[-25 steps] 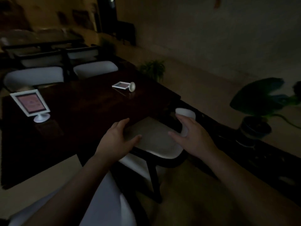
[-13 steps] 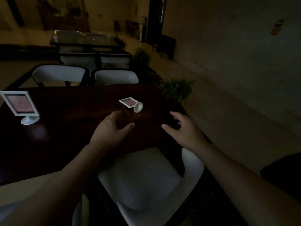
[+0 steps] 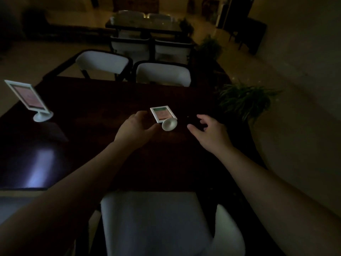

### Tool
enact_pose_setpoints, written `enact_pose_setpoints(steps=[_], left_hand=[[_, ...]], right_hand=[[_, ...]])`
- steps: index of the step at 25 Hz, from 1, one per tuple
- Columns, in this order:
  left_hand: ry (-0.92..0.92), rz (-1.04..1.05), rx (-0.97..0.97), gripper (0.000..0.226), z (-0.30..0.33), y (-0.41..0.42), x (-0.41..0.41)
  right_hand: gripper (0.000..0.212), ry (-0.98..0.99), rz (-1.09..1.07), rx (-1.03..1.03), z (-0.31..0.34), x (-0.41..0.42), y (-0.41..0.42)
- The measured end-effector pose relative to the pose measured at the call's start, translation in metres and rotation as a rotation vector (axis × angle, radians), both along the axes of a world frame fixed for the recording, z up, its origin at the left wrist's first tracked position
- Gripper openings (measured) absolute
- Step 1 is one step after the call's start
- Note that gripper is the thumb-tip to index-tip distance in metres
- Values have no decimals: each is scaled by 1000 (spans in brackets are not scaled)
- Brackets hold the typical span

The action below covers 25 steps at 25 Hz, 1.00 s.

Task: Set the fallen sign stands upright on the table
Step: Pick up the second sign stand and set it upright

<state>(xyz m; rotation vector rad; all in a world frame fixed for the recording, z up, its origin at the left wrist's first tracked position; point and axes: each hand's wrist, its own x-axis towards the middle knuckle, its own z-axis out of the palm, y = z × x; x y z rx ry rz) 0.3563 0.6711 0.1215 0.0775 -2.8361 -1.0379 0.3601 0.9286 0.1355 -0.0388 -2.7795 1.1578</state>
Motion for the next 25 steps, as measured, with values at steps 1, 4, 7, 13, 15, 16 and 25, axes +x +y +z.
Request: enact_pose_setpoints(steps=[1,4,7,13,15,16,25], left_hand=[[-14,27,-25,96,-4,6,-8],[-34,108,-71,85,-21,21,-40],[-82,162,-65,77,-41,32,-74],[-167,192,-21,68,-90,44,-146],[-190,202,-15,65,-108,42,-168],[-199,213,-3,64,-116,42,-177],[-332,391,278,27,-174,42,-243]], right_hand=[[69,4,18,3,-7,-16,5],[73,-20,91,-46,-29,-65,20],[64,-51,104,-59,-50,-109,32],[48,-157,72,-35,-93,-191,24],[44,-177,56,-30,-109,-213,13],[42,-190,50,-35,-118,-223,7],[14,-556,-38,-449,-175,-278,-25]])
